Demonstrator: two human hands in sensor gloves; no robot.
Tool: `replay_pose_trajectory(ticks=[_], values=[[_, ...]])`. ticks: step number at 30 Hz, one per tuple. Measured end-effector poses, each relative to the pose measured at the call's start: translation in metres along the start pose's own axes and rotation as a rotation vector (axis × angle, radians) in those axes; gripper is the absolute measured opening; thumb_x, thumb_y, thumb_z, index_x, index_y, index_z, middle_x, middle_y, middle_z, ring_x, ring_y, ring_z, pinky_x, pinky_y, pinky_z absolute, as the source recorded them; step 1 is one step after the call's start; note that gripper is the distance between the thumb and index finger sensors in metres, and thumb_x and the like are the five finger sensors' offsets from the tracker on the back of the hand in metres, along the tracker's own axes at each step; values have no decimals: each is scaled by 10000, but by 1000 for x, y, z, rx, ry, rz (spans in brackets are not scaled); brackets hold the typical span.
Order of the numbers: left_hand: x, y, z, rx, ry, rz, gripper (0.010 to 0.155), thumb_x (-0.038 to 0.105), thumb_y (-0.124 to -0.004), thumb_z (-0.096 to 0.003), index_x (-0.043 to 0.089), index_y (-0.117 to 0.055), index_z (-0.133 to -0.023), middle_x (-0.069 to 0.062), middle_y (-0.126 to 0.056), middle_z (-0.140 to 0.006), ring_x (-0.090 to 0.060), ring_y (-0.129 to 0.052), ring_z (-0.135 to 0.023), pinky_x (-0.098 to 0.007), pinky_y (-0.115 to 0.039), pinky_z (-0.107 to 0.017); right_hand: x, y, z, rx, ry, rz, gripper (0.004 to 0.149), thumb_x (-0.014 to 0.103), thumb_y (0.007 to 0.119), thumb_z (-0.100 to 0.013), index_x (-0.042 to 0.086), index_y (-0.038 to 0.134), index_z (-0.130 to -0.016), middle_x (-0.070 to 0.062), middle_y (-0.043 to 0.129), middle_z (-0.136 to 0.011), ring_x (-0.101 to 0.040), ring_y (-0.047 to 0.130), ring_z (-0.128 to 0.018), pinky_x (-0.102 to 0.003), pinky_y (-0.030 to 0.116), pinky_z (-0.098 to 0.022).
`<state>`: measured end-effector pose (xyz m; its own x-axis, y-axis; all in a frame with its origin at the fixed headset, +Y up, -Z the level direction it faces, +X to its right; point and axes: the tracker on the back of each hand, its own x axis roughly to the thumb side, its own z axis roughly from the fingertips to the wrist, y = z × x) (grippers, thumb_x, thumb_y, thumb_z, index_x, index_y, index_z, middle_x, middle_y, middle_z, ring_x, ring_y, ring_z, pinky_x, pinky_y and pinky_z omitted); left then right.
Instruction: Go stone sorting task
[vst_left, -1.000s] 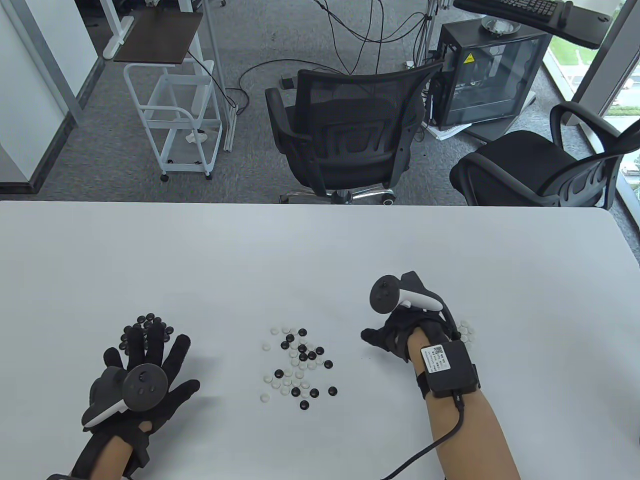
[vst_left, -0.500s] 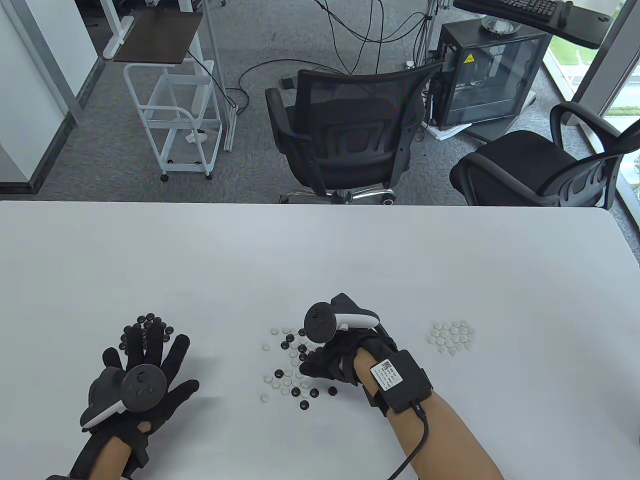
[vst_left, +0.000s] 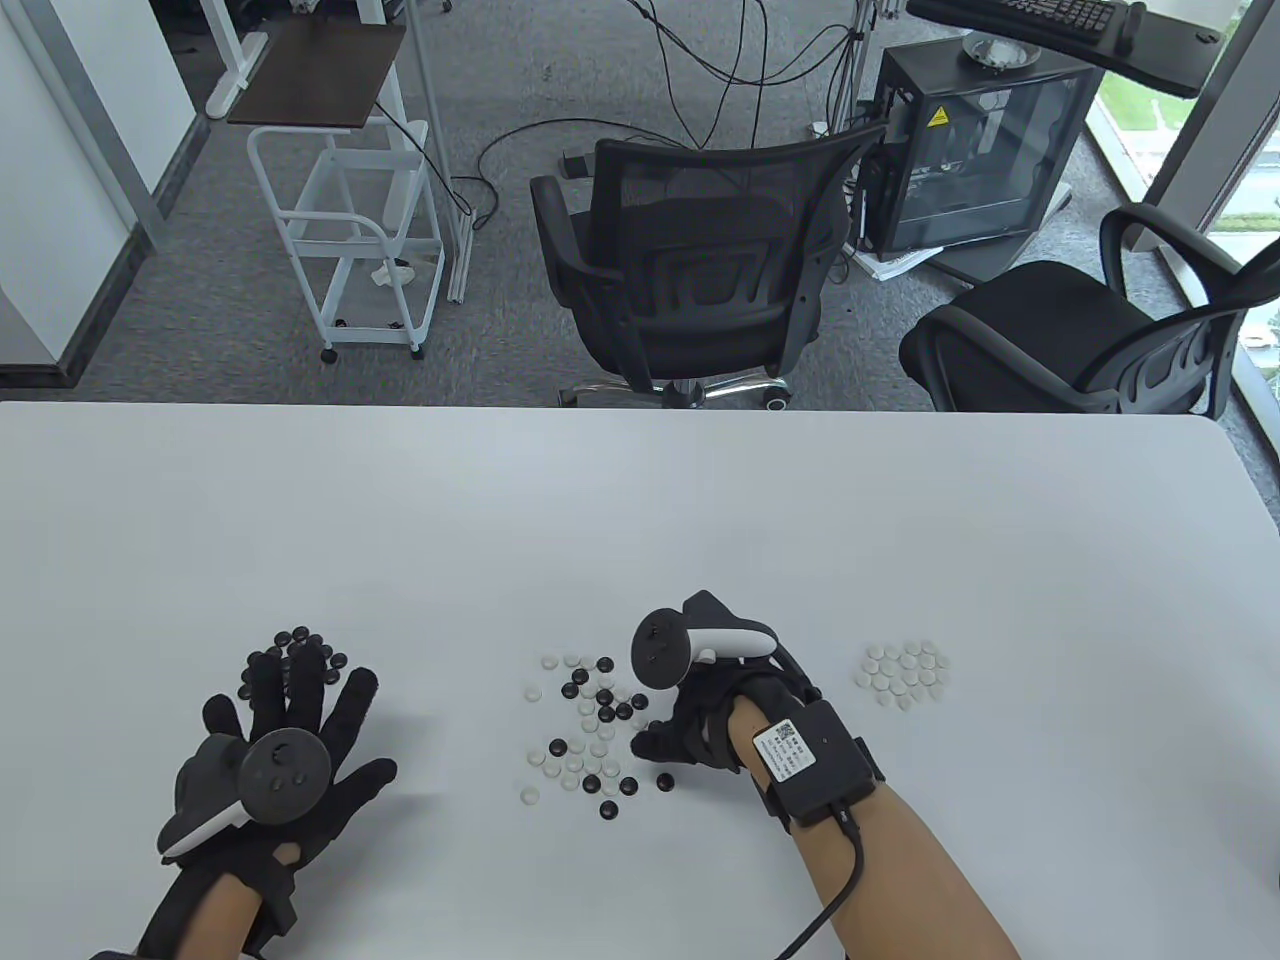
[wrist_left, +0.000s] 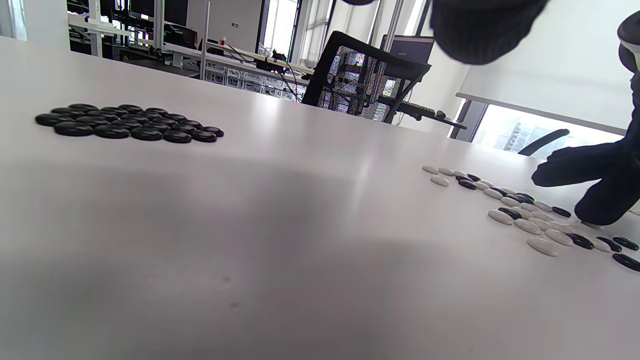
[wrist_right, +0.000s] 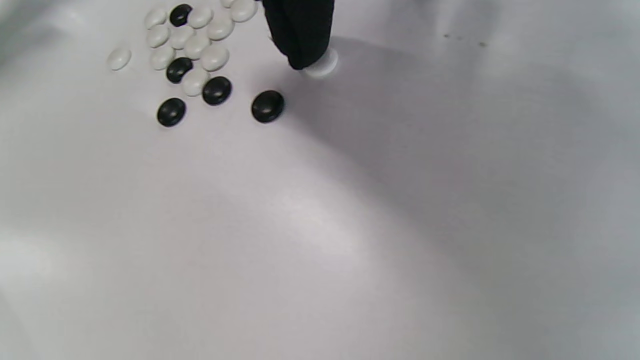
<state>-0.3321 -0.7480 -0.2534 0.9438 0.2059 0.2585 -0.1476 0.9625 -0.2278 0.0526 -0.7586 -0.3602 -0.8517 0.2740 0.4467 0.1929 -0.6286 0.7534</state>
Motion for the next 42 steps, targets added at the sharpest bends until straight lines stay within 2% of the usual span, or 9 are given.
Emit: replay_pose_trajectory(ticks=[7,12,21,30,33,37,42], values=[[0,0,0,5,-3,1,813,591,-556,-595,224,-154,-1199,-261,163,-1129,-555,213,-930,-827,52,-485,-69,4,35,-43,233,-48,662,464,548,-570,47,714,-1057,-439,118,-1083,-714,-25,-842,-914,116,-493],[0,0,0,0,-1,0,813,590,-555,-596,223,-152,-1200,-262,162,-1128,-555,214,-930,-827,53,-484,-109,10,54,-77,337,-119,659,464,546,-571,57,690,-1069,-436,85,-1077,-712,-42,-838,-914,104,-492],[1,-1,-1,-11,4,-2,814,592,-555,-595,224,-153,-1200,-262,162,-1129,-556,214,-930,-828,53,-483,-144,18,72,-120,414,-179,660,464,544,-573,61,653,-1084,-435,60,-1072,-713,-51,-837,-915,98,-493],[2,-1,-2,-15,8,-4,815,592,-554,-596,222,-150,-1200,-264,164,-1128,-556,215,-928,-827,53,-482,-152,19,74,-127,437,-178,674,466,541,-571,51,631,-1094,-441,54,-1069,-712,-55,-835,-914,97,-494],[2,-1,-2,-16,6,-2,813,591,-554,-597,224,-151,-1199,-263,162,-1128,-556,215,-929,-827,53,-483,-145,13,74,-157,402,-184,679,465,539,-573,42,643,-1094,-446,57,-1068,-713,-55,-834,-914,98,-492],[2,-1,-2,-16,6,-1,814,591,-555,-595,225,-151,-1199,-261,163,-1128,-556,215,-929,-827,54,-483,-123,-2,72,-211,314,-181,681,467,537,-575,35,661,-1088,-453,72,-1071,-718,-46,-834,-916,107,-492],[2,-1,-3,-19,6,-3,814,592,-554,-595,224,-151,-1200,-262,163,-1128,-556,214,-929,-827,54,-482,-70,-26,54,-225,149,-128,683,468,536,-577,26,701,-1070,-456,92,-1075,-721,-32,-837,-916,122,-494]])
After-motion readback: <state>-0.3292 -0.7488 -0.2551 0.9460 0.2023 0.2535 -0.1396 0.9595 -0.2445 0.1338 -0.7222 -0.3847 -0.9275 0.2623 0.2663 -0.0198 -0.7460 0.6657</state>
